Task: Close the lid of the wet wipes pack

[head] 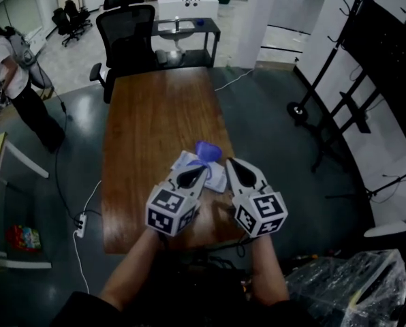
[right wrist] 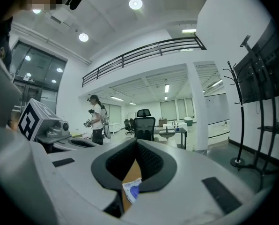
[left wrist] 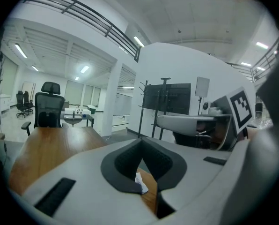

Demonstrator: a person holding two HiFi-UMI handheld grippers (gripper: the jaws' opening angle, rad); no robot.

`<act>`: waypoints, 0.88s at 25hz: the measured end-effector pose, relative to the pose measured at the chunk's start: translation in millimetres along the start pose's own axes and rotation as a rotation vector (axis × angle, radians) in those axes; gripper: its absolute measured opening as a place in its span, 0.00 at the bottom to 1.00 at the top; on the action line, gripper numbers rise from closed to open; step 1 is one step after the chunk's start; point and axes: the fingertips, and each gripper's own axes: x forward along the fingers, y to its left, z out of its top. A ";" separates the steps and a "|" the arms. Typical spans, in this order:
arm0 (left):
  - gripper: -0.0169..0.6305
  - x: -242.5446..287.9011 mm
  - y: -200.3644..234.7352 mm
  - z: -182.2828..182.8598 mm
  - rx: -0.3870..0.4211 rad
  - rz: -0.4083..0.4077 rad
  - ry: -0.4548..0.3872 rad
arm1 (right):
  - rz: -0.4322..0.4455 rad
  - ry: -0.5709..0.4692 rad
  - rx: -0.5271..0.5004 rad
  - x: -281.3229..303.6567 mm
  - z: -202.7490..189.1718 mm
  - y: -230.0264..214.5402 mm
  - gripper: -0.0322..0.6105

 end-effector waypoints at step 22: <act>0.04 29.0 65.0 -28.3 -0.022 -0.066 0.086 | -0.092 0.166 0.052 71.3 -54.7 -20.5 0.07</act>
